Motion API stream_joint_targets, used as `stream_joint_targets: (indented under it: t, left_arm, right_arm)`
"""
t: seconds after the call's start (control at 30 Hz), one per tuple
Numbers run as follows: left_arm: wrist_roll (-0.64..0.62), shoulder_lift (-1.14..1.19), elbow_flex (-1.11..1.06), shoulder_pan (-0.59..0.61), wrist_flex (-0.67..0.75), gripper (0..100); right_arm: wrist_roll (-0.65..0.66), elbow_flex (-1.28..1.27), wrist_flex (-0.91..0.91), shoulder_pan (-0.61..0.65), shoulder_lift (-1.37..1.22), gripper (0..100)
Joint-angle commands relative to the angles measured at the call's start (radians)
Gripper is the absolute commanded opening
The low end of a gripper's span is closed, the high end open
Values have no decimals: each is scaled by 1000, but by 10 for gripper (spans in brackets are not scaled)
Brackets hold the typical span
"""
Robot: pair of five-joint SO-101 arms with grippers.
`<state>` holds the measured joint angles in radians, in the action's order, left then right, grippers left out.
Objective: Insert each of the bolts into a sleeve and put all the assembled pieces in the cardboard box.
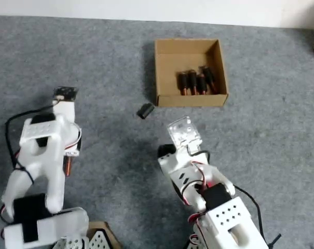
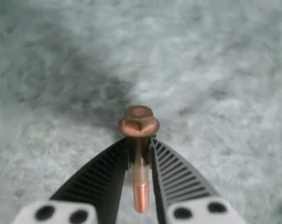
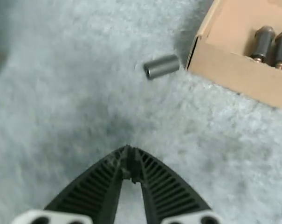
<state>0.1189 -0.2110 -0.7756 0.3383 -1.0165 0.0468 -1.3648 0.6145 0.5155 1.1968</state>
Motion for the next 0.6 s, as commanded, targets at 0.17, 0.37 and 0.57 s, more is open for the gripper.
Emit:
stream_joint_targets:
  t: [0.17,0.37,0.57]
  left_arm:
    - [-20,-137,-99,16,117,4]
    - [-20,-134,-105,15,147,4]
    - [-20,-134,-107,15,161,4]
  right_arm:
    - [-89,58,-334,70,-306,5]
    - [-18,56,-532,240,-420,21]
    - [-44,62,-538,297,-479,104]
